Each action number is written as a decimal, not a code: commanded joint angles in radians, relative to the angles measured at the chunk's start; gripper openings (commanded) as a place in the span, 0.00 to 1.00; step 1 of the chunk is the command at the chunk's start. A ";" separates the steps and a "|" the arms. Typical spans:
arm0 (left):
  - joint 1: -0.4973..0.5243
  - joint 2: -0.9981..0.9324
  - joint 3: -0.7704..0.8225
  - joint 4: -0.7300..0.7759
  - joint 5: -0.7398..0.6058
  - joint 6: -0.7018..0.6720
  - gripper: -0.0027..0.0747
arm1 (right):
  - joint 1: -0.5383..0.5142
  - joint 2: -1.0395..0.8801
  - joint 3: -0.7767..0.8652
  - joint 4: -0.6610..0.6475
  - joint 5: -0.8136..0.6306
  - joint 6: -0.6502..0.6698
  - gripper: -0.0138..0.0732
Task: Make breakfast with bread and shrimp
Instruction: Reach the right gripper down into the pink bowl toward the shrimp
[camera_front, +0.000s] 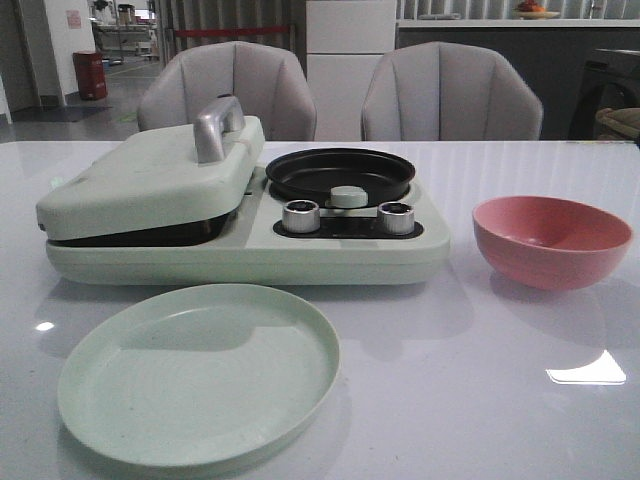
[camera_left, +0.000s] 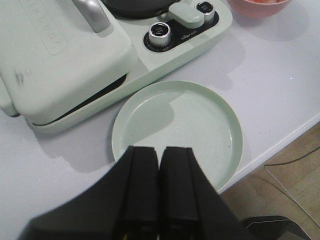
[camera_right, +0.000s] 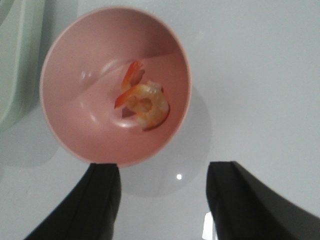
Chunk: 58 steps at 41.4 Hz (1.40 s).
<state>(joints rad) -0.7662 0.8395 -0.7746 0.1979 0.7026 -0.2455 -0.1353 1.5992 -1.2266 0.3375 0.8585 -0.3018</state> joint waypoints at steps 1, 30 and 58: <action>-0.006 -0.004 -0.028 0.012 -0.071 -0.008 0.16 | -0.005 0.028 -0.088 0.025 -0.053 -0.023 0.71; -0.006 -0.004 -0.028 0.012 -0.071 -0.008 0.16 | 0.030 0.337 -0.241 0.026 -0.122 -0.041 0.69; -0.006 -0.004 -0.028 0.012 -0.071 -0.008 0.16 | 0.030 0.340 -0.243 0.026 -0.130 -0.041 0.23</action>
<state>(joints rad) -0.7662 0.8395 -0.7746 0.1979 0.7026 -0.2455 -0.1031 2.0062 -1.4409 0.3443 0.7487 -0.3330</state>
